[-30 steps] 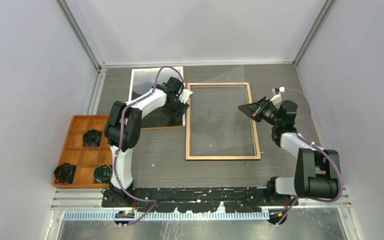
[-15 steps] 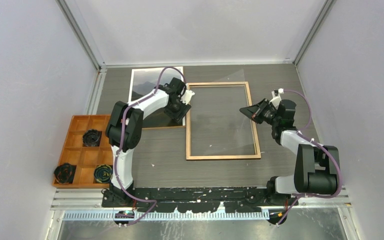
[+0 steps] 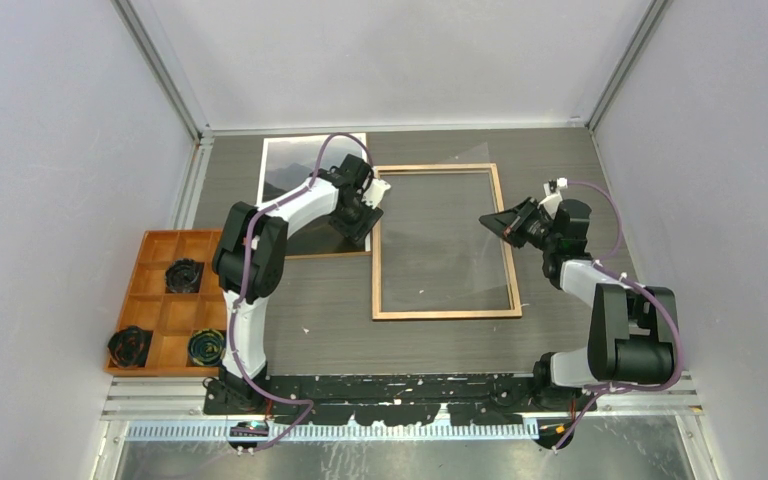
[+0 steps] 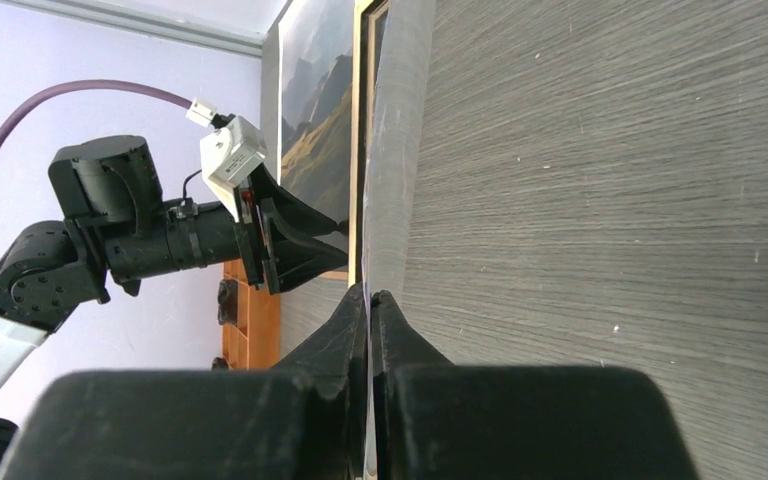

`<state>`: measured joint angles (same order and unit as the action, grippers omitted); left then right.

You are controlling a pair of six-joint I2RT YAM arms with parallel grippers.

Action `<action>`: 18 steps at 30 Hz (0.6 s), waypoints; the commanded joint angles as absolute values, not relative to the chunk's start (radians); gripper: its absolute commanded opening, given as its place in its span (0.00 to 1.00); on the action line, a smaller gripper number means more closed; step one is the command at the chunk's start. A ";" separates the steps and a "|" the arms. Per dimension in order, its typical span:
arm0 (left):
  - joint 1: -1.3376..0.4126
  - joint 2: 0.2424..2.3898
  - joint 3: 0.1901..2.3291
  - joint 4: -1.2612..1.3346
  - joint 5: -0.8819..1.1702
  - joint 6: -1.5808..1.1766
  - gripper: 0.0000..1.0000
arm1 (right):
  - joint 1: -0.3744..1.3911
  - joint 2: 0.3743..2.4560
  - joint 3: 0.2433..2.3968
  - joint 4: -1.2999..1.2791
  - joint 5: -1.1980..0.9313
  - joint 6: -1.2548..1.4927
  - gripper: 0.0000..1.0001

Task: Put the photo into the frame
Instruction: Place the photo frame item in the photo frame.

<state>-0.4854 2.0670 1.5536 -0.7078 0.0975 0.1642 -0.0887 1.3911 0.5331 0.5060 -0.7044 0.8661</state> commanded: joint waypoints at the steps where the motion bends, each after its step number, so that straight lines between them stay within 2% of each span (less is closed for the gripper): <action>1: -0.492 2.080 1.571 -0.697 0.099 0.169 0.51 | -0.071 1.408 0.538 0.556 -0.725 0.901 0.09; 18: -0.493 2.073 1.556 -0.689 0.096 0.171 0.51 | -0.025 1.411 0.547 0.412 -0.628 0.774 0.36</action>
<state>-0.4873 2.0670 1.5536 -0.7071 0.0963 0.1646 -0.0551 1.4036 0.5201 0.4454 -0.6357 0.8211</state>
